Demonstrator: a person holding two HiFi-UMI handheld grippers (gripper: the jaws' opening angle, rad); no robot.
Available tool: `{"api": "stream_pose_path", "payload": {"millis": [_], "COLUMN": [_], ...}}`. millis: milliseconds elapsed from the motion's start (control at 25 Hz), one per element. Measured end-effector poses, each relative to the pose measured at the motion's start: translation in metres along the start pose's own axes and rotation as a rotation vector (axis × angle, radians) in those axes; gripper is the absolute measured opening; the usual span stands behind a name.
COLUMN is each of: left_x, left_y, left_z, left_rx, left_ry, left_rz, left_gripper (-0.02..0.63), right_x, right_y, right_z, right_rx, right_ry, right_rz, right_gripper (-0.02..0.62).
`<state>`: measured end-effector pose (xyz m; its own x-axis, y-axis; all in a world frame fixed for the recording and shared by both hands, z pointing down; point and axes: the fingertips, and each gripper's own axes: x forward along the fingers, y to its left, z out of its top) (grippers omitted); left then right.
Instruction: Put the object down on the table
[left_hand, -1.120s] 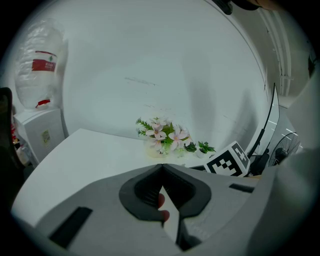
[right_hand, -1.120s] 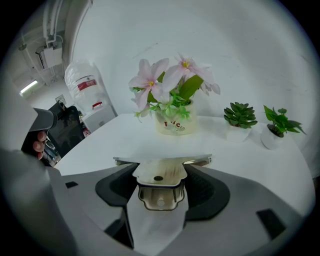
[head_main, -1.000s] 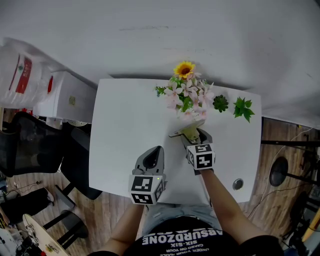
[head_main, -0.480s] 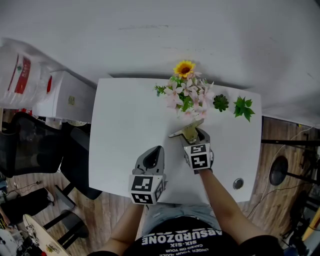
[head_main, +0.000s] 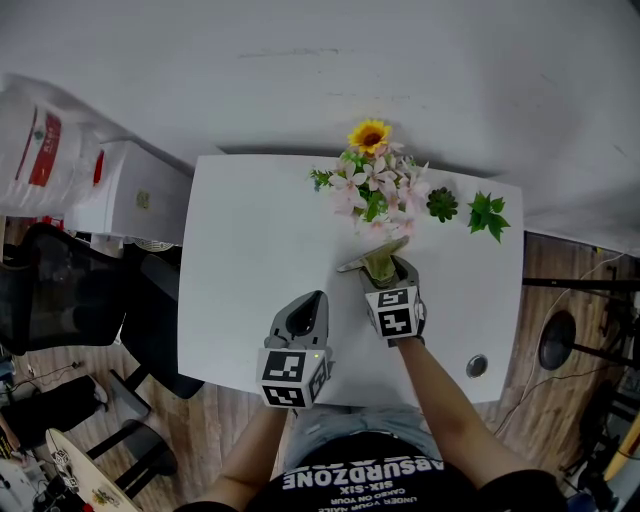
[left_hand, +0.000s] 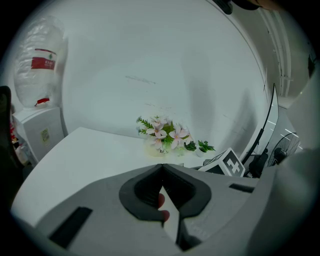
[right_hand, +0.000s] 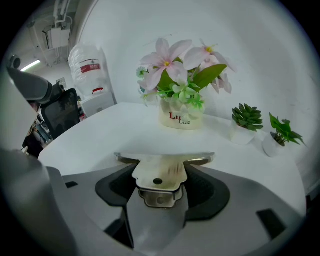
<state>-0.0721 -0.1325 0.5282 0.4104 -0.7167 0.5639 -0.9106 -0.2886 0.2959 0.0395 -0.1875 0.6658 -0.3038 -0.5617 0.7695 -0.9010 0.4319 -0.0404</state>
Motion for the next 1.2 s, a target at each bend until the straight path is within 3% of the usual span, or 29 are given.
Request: {"api": "stream_pose_path", "payload": {"millis": [1200], "left_x": [-0.025], "left_y": [-0.009], "left_z": [0.004], "left_rx": [0.018], "left_ry": [-0.037], "left_rz": [-0.003], "left_gripper": [0.006], "right_x": [-0.007], "right_y": [0.003], "right_z": [-0.011], "right_rx": [-0.043], "right_ry": [0.039], "right_rz": [0.024], "right_gripper": [0.288]}}
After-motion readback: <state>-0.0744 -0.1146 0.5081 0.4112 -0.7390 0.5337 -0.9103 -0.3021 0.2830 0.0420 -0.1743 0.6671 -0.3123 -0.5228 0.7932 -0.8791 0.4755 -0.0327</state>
